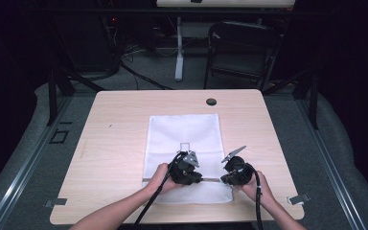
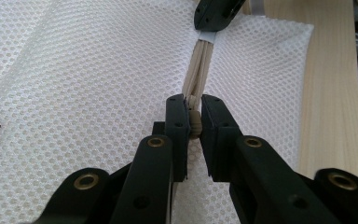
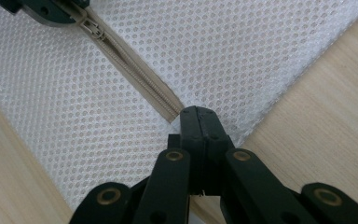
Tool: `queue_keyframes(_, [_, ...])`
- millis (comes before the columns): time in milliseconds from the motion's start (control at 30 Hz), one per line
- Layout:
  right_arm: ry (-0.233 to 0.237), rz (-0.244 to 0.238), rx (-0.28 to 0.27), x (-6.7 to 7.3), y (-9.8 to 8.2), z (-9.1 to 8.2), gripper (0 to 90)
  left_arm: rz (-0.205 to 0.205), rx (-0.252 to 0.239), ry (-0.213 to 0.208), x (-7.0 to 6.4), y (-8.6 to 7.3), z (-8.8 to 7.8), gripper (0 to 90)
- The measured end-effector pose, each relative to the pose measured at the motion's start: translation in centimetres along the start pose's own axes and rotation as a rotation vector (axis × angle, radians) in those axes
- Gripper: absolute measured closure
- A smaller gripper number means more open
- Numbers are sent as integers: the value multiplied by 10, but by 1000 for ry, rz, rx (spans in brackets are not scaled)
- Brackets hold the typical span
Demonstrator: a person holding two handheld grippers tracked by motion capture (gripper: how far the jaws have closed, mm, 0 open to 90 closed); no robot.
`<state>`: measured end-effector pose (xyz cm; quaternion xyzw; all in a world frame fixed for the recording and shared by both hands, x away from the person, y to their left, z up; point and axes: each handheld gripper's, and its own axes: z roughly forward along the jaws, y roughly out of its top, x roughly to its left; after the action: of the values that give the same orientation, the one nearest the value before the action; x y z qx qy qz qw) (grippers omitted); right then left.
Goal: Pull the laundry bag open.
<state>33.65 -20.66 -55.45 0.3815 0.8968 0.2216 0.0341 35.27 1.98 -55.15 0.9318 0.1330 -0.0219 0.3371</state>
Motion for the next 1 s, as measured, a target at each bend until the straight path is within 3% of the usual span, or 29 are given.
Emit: queue_keyframes(1000, [3, 2, -2, 0, 0, 0, 900, -14, -15, 8, 3, -18, -22, 814])
